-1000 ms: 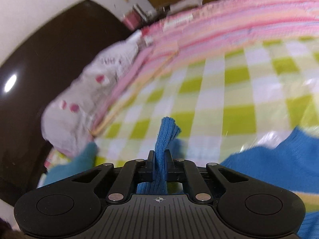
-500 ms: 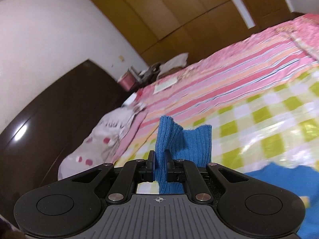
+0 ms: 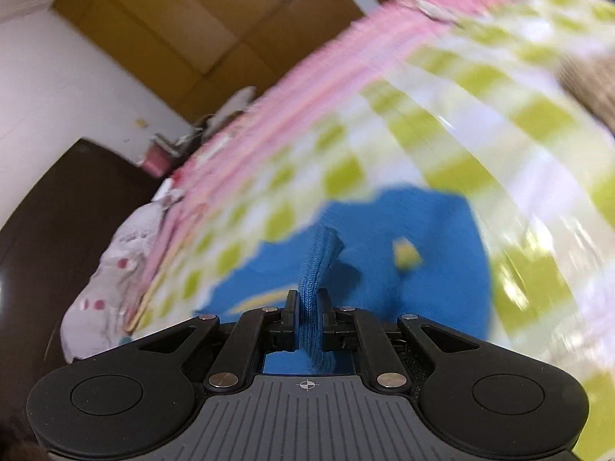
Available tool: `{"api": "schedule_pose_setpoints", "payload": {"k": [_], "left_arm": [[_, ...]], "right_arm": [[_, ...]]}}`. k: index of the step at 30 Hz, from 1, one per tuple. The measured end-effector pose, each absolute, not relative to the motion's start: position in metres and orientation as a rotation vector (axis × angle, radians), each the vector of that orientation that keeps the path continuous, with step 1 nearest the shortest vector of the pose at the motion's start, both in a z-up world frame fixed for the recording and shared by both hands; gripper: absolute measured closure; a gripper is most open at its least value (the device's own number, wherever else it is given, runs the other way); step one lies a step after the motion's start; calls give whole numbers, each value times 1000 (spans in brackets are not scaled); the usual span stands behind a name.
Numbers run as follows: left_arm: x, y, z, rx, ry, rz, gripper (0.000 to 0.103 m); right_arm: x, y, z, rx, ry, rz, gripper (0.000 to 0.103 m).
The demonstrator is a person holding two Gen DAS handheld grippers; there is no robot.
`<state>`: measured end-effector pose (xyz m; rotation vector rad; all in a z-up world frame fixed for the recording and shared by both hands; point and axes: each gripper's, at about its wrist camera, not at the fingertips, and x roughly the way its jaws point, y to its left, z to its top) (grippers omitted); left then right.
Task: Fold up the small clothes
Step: 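Lift the held sleeve and carry it across the sweater with the right gripper, then lower the sleeve onto the sweater and open the right gripper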
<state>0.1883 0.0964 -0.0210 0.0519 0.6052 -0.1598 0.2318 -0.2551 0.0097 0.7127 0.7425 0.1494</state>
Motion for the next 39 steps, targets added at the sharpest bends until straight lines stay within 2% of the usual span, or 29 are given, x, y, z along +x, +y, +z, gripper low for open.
{"api": "schedule_pose_setpoints", "payload": {"k": [8, 11, 15, 17, 19, 21, 22, 23, 24, 32, 34, 37, 39], "left_arm": [[199, 75, -6, 149, 605, -151, 45], [202, 64, 0, 151, 612, -159, 45], [205, 48, 4, 171, 625, -166, 44], [205, 39, 4, 195, 631, -169, 44], [205, 29, 6, 210, 638, -175, 44], [203, 20, 10, 223, 638, -185, 43], [202, 17, 11, 229, 636, -188, 42], [201, 13, 13, 235, 633, -194, 39], [200, 10, 15, 241, 630, -197, 38], [191, -2, 28, 253, 590, -220, 36], [192, -1, 25, 246, 596, -219, 35], [195, 0, 15, 244, 632, -210, 35], [196, 0, 9, 264, 654, -203, 35]], "right_arm": [[214, -283, -22, 826, 724, 145, 88], [209, -297, -30, 889, 698, 165, 83], [208, -312, -37, 974, 670, 214, 82], [214, -315, -40, 1011, 672, 229, 73], [223, -313, -44, 1010, 694, 241, 69], [229, -309, -47, 993, 715, 239, 69], [233, -308, -49, 990, 726, 232, 76], [235, -307, -49, 992, 728, 232, 87], [238, -306, -48, 1000, 726, 236, 88], [228, -298, 15, 979, 494, 384, 89], [221, -305, 5, 956, 539, 297, 87], [219, -315, -36, 957, 739, 147, 86], [213, -318, -52, 941, 765, 103, 86]]}}
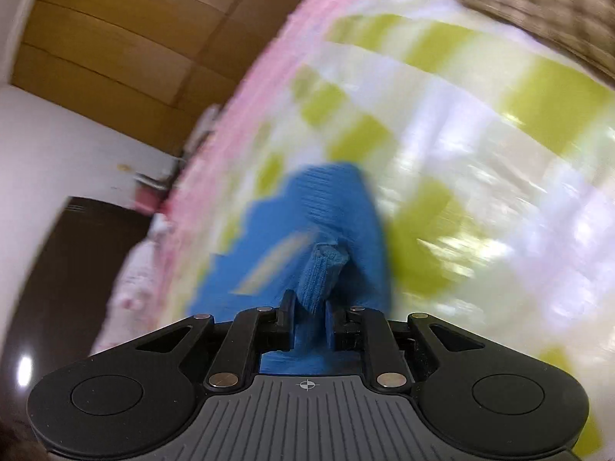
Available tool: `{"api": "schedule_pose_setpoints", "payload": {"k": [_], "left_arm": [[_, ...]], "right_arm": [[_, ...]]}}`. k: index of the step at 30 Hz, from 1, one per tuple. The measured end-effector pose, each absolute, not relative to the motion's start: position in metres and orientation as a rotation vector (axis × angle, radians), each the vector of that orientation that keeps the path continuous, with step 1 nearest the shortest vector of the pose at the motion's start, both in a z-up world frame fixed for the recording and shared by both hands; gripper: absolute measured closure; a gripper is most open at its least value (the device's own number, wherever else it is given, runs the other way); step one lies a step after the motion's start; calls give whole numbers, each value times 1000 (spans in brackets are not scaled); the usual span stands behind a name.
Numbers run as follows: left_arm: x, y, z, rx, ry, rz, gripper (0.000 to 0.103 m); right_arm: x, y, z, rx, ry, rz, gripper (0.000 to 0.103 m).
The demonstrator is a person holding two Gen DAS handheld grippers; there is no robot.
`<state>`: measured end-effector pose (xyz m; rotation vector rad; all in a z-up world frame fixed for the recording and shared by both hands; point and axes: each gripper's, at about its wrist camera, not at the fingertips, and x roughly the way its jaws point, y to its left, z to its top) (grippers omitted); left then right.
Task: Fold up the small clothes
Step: 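Lower the sleeve onto the sweater and open the right gripper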
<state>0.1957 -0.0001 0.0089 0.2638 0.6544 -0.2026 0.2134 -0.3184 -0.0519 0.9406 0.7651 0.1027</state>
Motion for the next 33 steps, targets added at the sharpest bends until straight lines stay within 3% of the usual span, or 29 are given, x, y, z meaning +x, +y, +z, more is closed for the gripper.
{"api": "schedule_pose_setpoints", "payload": {"k": [17, 23, 33], "left_arm": [[218, 8, -5, 265, 682, -120, 35], [228, 24, -17, 260, 753, -24, 35], [213, 20, 4, 233, 635, -144, 35]], "right_arm": [[208, -320, -35, 833, 703, 63, 89], [204, -314, -29, 743, 717, -6, 86], [200, -288, 2, 550, 596, 50, 83]]}}
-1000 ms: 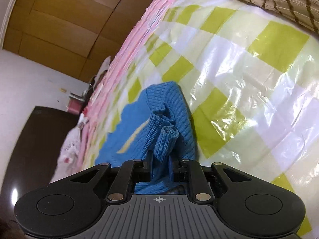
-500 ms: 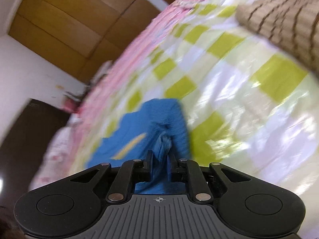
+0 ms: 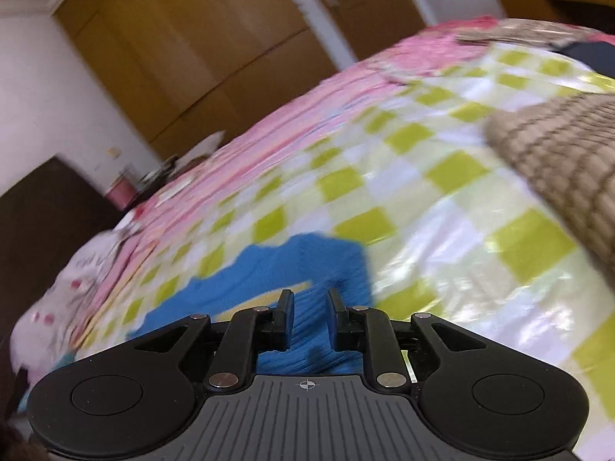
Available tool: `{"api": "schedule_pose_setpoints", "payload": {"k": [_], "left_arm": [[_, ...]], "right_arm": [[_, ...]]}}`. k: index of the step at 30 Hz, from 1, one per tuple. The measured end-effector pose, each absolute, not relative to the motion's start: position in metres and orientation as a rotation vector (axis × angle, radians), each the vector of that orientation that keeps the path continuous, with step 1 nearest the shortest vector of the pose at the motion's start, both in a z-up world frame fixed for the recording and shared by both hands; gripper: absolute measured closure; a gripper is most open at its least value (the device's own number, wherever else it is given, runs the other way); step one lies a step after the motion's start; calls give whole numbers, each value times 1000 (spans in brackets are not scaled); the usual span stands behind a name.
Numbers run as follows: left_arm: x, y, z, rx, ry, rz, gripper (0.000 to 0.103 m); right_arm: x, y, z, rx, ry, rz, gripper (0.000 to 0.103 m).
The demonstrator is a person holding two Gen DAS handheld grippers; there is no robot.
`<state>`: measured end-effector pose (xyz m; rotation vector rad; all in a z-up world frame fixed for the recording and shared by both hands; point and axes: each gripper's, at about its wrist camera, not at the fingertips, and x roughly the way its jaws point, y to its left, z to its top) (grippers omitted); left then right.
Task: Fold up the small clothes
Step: 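Lower the sleeve onto the sweater and open the right gripper, then smooth the folded sweater body with the right gripper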
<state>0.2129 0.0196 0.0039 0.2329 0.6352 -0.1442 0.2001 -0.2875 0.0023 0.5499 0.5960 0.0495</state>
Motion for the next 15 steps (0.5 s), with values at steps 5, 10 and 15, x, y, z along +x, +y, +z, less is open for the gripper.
{"api": "schedule_pose_setpoints", "payload": {"k": [5, 10, 15], "left_arm": [[229, -10, 2, 270, 625, -221, 35], [244, -18, -6, 264, 653, -235, 35], [243, -5, -15, 232, 715, -260, 35]], "right_arm": [[213, -257, -10, 480, 684, 248, 82], [231, -232, -17, 396, 755, 361, 82], [246, -222, -24, 393, 801, 387, 82]]}}
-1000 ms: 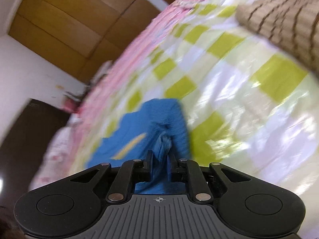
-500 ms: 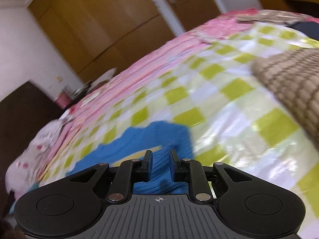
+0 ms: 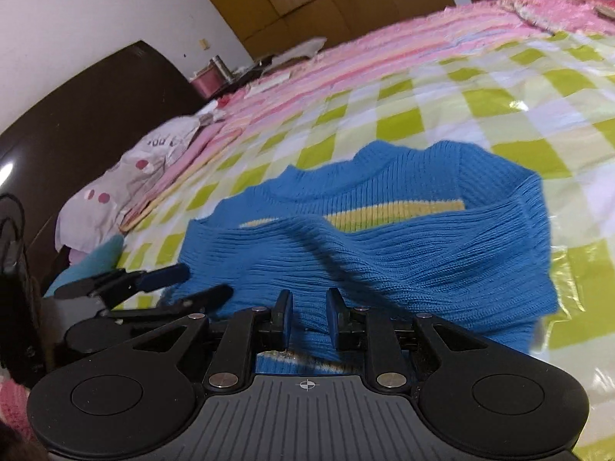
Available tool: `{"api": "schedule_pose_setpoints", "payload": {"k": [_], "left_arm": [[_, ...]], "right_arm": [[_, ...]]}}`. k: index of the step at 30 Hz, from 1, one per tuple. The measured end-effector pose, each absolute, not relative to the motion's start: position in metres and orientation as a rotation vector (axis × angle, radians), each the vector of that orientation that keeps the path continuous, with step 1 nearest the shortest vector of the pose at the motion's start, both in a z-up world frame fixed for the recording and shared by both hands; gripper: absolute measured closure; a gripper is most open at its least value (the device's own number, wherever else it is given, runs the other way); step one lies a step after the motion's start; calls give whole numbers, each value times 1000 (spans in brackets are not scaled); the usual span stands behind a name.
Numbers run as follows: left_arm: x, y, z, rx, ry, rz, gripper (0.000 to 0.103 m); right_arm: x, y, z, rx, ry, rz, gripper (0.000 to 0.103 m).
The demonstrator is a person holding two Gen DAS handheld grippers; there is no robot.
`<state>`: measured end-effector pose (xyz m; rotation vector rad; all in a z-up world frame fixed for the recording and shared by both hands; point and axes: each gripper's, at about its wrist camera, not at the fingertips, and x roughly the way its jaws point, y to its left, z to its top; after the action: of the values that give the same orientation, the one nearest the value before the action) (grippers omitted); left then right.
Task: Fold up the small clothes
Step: 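Smooth the folded sweater body with the right gripper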
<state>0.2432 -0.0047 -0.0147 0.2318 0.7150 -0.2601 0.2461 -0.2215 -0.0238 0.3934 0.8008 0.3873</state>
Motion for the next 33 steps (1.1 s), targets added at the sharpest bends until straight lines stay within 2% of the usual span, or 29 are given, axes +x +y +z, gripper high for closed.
{"api": "schedule_pose_setpoints", "payload": {"k": [7, 13, 15, 16, 17, 19, 22, 24, 25, 29, 33], "left_arm": [[225, 10, -5, 278, 752, -300, 35], [224, 19, 15, 200, 676, -306, 35], [230, 16, 16, 175, 664, -311, 35], [233, 14, 14, 171, 667, -311, 35], [235, 11, 10, 172, 673, -316, 35], [237, 6, 3, 179, 687, -330, 35], [236, 5, -8, 202, 712, -328, 35], [235, 11, -13, 191, 722, -322, 34], [236, 14, -13, 177, 727, -321, 34], [233, 22, -15, 187, 731, -303, 29], [230, 27, -17, 181, 739, -295, 29]], "right_arm": [[237, -215, -25, 376, 986, 502, 81], [228, -243, 21, 410, 793, 460, 81], [236, -251, 31, 344, 729, 386, 77], [241, -252, 33, 276, 715, 338, 70], [248, -251, 32, 202, 715, 296, 67], [261, -251, 25, 111, 763, 283, 66], [268, -245, 15, 23, 805, 326, 52], [269, -239, 8, -35, 821, 337, 51], [270, -236, 4, -48, 832, 337, 54], [273, -238, -2, -51, 847, 266, 82], [277, -255, -2, 49, 852, 195, 91]]}}
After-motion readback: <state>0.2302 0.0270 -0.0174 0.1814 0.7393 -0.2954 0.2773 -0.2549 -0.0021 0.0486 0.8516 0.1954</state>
